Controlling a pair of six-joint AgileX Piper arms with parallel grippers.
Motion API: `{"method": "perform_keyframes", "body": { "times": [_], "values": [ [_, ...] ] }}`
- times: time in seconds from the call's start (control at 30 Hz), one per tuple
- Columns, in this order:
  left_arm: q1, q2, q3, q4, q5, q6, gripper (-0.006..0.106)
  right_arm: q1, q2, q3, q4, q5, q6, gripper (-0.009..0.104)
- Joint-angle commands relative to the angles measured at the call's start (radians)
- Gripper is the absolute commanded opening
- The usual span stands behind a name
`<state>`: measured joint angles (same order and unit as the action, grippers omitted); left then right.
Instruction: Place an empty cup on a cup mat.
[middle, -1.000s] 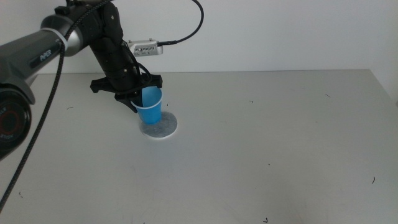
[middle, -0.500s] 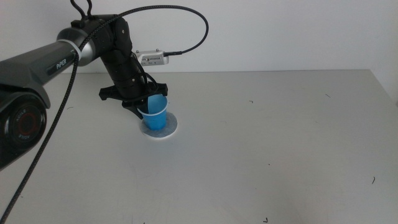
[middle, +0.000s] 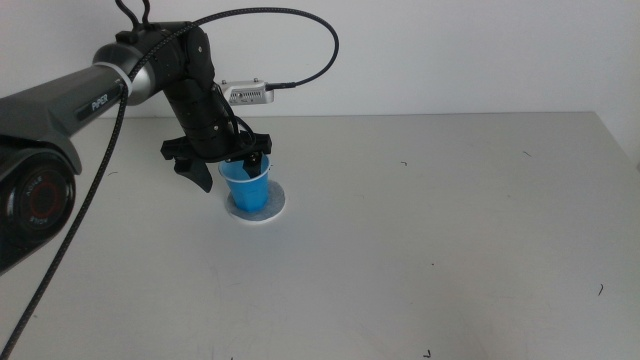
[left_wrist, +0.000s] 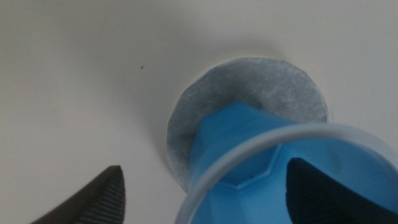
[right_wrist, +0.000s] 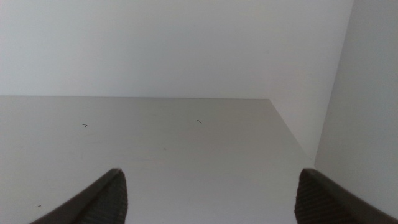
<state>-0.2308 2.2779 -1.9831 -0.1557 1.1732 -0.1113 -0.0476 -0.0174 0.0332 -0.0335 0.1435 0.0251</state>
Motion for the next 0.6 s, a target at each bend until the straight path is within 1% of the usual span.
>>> {"method": "perform_keyframes", "body": {
  "times": [0.0, 0.07, 0.1, 0.3, 0.37, 0.43, 0.57],
  "values": [
    [-0.001, -0.097, -0.031, -0.008, -0.003, 0.011, 0.098, -0.001, -0.019, -0.012, -0.009, -0.078, -0.008, 0.094],
    [0.001, -0.123, -0.031, -0.004, 0.011, 0.028, 0.104, -0.001, -0.019, -0.012, -0.009, -0.078, -0.008, 0.094],
    [0.004, -0.139, -0.031, 0.000, 0.027, 0.038, 0.104, -0.001, -0.019, -0.012, -0.009, -0.078, -0.008, 0.094],
    [0.038, -0.254, -0.031, 0.030, 0.133, 0.111, 0.104, -0.001, -0.019, -0.012, -0.009, -0.078, -0.008, 0.094],
    [0.048, -0.299, -0.031, 0.012, 0.138, 0.129, 0.104, -0.001, -0.019, -0.012, -0.009, -0.078, -0.008, 0.094],
    [0.052, -0.347, -0.031, -0.030, 0.138, 0.133, 0.104, -0.001, -0.019, -0.012, -0.009, -0.078, -0.008, 0.094],
    [0.051, -0.449, -0.031, -0.030, 0.138, 0.240, 0.104, -0.001, -0.019, -0.012, -0.009, -0.078, -0.008, 0.094]
  ]
}}
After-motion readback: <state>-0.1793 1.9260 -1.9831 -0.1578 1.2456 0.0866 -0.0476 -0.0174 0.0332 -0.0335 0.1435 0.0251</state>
